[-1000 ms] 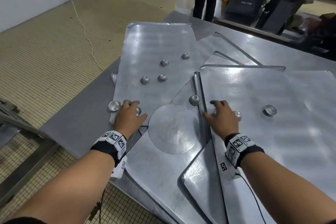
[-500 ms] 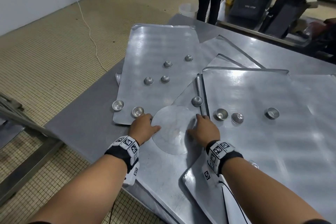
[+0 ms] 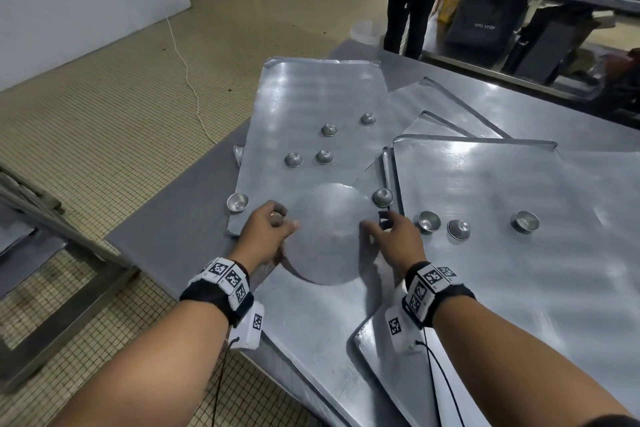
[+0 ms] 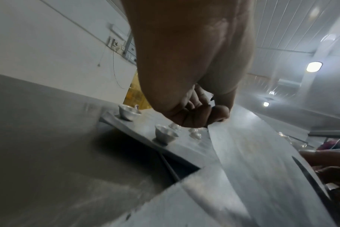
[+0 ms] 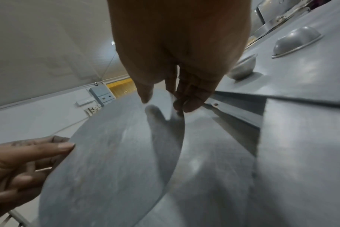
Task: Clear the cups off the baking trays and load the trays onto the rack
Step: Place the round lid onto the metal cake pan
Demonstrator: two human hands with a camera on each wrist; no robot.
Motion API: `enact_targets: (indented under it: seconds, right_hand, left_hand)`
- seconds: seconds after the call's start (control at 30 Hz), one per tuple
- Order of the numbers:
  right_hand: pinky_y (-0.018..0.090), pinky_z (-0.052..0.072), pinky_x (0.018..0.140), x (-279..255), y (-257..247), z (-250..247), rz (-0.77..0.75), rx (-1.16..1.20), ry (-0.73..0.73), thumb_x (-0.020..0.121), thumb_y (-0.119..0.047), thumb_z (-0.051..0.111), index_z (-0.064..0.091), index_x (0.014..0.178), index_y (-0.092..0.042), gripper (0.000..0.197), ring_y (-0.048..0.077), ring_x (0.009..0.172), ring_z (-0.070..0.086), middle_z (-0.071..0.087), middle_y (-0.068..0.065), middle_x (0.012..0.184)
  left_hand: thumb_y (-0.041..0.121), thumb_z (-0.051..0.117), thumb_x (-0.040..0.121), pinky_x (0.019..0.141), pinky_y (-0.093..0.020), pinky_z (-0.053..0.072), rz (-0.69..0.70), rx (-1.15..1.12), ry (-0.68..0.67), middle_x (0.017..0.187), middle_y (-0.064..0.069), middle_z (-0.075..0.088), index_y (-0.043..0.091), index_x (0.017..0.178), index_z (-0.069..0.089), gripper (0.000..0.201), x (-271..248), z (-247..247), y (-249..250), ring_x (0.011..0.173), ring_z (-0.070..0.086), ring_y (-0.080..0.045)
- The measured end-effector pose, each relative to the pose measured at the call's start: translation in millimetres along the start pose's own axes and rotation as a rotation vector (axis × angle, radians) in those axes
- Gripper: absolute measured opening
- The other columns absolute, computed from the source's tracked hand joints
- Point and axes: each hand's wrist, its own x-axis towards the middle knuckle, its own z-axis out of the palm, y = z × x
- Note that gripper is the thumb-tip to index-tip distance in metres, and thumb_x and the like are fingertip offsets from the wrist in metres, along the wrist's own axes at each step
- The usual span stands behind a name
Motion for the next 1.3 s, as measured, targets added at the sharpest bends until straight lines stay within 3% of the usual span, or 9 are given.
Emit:
enact_targets:
  seconds: [0.2, 0.3, 0.37, 0.47, 0.57, 0.7, 0.87, 1.03, 1.3]
  right_hand:
    - [0.04, 0.057, 0.072, 4.2, -32.1, -15.7, -0.013, 0.411, 0.099, 0.095, -0.063, 0.048, 0.065, 0.079, -0.01, 0.058, 0.015, 0.068, 0.06, 0.065, 0.002, 0.073]
    - [0.031, 0.055, 0.071, 4.5, -35.4, -18.7, -0.008, 0.522, 0.058, 0.094, -0.054, 0.058, 0.069, 0.082, -0.013, 0.044, 0.02, 0.073, 0.063, 0.07, 0.0, 0.081]
    - [0.032, 0.058, 0.082, 0.4, -31.4, -21.3, -0.025, 0.43, 0.062, 0.088, -0.037, 0.072, 0.073, 0.094, -0.017, 0.021, 0.019, 0.087, 0.071, 0.075, -0.001, 0.091]
    - [0.028, 0.057, 0.085, -9.0, -24.3, -22.8, -0.023, 0.35, 0.039, 0.079, -0.017, 0.078, 0.069, 0.119, -0.019, 0.041, 0.015, 0.094, 0.071, 0.071, -0.003, 0.106]
    - [0.016, 0.052, 0.072, -18.3, -21.0, -27.8, -0.014, 0.311, -0.026, 0.081, -0.011, 0.076, 0.06, 0.119, -0.028, 0.045, 0.002, 0.082, 0.068, 0.067, -0.013, 0.106]
    - [0.036, 0.059, 0.086, -24.4, -11.9, -38.0, -0.032, 0.245, -0.068, 0.081, -0.006, 0.073, 0.065, 0.106, -0.027, 0.034, 0.007, 0.084, 0.069, 0.069, -0.01, 0.095]
    - [0.045, 0.062, 0.078, -41.4, 4.5, -73.7, -0.013, 0.246, -0.034, 0.076, -0.014, 0.077, 0.062, 0.121, -0.022, 0.048, 0.019, 0.088, 0.068, 0.064, 0.003, 0.105]
    - [0.037, 0.063, 0.069, -67.7, 38.4, -140.0, -0.006, 0.249, 0.078, 0.08, -0.01, 0.077, 0.064, 0.126, -0.018, 0.048, 0.023, 0.089, 0.069, 0.066, 0.003, 0.103]
    - [0.048, 0.059, 0.085, -138.1, 122.7, -274.7, 0.04, 0.188, 0.289, 0.075, -0.023, 0.079, 0.066, 0.117, -0.034, 0.045, 0.018, 0.092, 0.065, 0.06, -0.01, 0.096]
  left_hand:
    - [0.041, 0.07, 0.092, 0.054, -0.03, 0.055, 0.111, -0.115, 0.145, 0.066, -0.008, 0.065, 0.007, 0.087, 0.058, 0.036, -5.0, -7.6, 42.9, 0.053, 0.064, -0.017]
    - [0.029, 0.07, 0.094, 0.054, -0.02, 0.055, 0.125, -0.154, 0.204, 0.073, -0.002, 0.073, 0.005, 0.09, 0.059, 0.027, -7.0, -7.1, 47.8, 0.062, 0.069, -0.014]
    - [0.014, 0.077, 0.088, 0.061, -0.018, 0.054, 0.138, -0.107, 0.202, 0.083, -0.002, 0.074, 0.006, 0.093, 0.061, 0.019, -8.5, -7.1, 43.1, 0.072, 0.068, -0.014]
    - [0.005, 0.08, 0.081, 0.085, -0.027, 0.054, 0.122, -0.028, 0.167, 0.11, 0.001, 0.07, 0.012, 0.113, 0.065, 0.036, -12.8, -10.0, 32.9, 0.092, 0.067, -0.009]
    - [0.006, 0.081, 0.081, 0.095, -0.035, 0.055, 0.053, -0.046, 0.126, 0.118, 0.0, 0.068, 0.021, 0.141, 0.052, 0.069, -18.7, -10.1, 29.0, 0.105, 0.066, -0.013]
    - [0.011, 0.081, 0.081, 0.091, -0.039, 0.058, 0.028, 0.017, 0.079, 0.101, -0.005, 0.072, 0.019, 0.144, 0.052, 0.07, -21.8, -3.6, 25.1, 0.096, 0.072, -0.02]
    - [0.012, 0.079, 0.085, 0.055, -0.027, 0.055, 0.127, 0.119, -0.021, 0.078, -0.001, 0.061, 0.02, 0.118, 0.067, 0.036, -33.9, 31.8, 38.0, 0.069, 0.067, -0.019]
    - [0.013, 0.08, 0.084, 0.062, -0.032, 0.058, 0.195, 0.152, -0.112, 0.077, -0.004, 0.051, 0.027, 0.113, 0.065, 0.035, -49.2, 91.6, 54.7, 0.07, 0.06, -0.019]
    - [0.026, 0.083, 0.082, 0.076, -0.046, 0.063, 0.295, 0.198, -0.285, 0.082, -0.006, 0.058, 0.023, 0.124, 0.065, 0.047, -112.8, 231.8, 92.0, 0.081, 0.068, -0.027]
